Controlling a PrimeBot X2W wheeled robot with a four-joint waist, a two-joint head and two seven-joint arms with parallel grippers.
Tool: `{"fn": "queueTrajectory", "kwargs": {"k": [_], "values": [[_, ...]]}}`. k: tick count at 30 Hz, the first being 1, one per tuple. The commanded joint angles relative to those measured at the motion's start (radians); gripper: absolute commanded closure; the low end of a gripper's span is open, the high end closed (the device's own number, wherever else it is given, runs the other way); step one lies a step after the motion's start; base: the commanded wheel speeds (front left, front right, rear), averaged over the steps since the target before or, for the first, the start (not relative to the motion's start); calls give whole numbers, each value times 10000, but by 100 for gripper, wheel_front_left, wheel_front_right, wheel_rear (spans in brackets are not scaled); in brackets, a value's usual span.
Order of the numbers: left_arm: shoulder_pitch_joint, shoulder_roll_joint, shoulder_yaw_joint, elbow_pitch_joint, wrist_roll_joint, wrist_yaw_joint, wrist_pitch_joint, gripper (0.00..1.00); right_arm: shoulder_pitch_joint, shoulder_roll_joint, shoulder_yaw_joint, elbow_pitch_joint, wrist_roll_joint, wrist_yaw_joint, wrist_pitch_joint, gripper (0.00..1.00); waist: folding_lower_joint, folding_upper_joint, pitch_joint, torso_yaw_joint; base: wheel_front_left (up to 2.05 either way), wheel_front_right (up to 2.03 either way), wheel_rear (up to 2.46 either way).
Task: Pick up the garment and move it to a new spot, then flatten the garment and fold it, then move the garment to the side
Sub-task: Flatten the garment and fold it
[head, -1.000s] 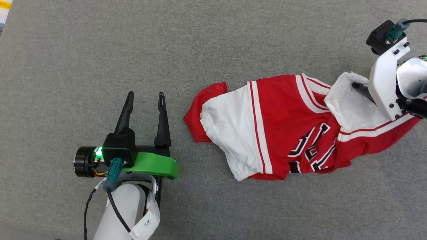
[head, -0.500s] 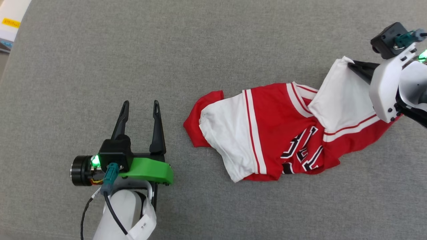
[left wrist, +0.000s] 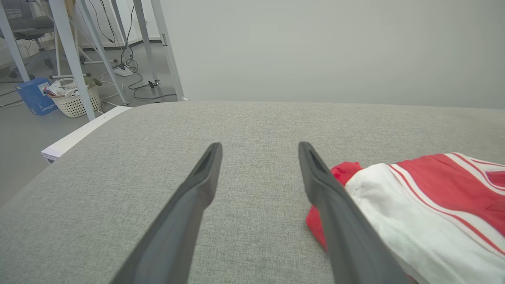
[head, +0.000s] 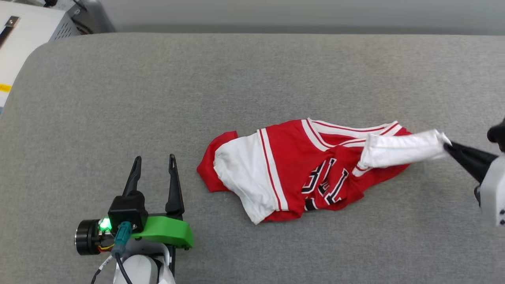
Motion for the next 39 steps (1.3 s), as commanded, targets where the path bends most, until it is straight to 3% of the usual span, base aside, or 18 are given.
{"fn": "queueTrajectory", "kwargs": {"k": [1, 8, 16, 17, 18, 25, 29, 34, 39], "values": [[132, -22, 52, 7, 128, -61, -59, 0, 553, -32, -236, -31, 97, -7, -66, 100, 0, -1, -346, -366, 0, 0, 0], [226, -22, 112, 76, 224, -159, -59, 0, 3028, 402, -1421, 811, 280, -7, 79, 100, 0, -1, -387, -581, 0, 0, 0], [77, -22, 83, 210, 301, -257, -59, 0, 4078, 1475, -1858, 2505, 15, -7, 174, 100, 0, -1, -285, -451, 0, 0, 0], [95, -22, 165, 218, 315, -276, -59, 0, 4058, 1656, -2203, 2686, -21, -7, -195, 55, 0, -1, -311, -461, 0, 0, 0], [115, -21, 205, 221, 326, -292, -59, 0, 4018, 1682, -2394, 2721, -157, -7, -448, 0, 0, -1, -338, -468, 0, 0, 0], [46, 72, 366, 123, 423, -466, -59, 0, 4032, 1814, -4182, 2360, -1361, -7, -1965, 0, 0, -1, -592, -545, 0, 0, 0], [-244, 296, 426, 21, 483, -687, -59, 0, 4204, 2214, -5591, 1650, -2459, -7, -2396, 0, 0, -1, -697, -603, 0, 0, 0], [-1125, 735, 330, 162, 468, -1303, -59, 0, 4610, 3480, -7282, 261, -4109, -7, -2426, 0, 0, -1, -650, -578, 0, 0, 0], [-2561, 1346, -139, 864, 367, -1895, 52, 0, 5115, 4710, -8236, -1186, -5407, -7, -2007, 0, 0, -1, -528, -532, 0, 0, 0]]}}
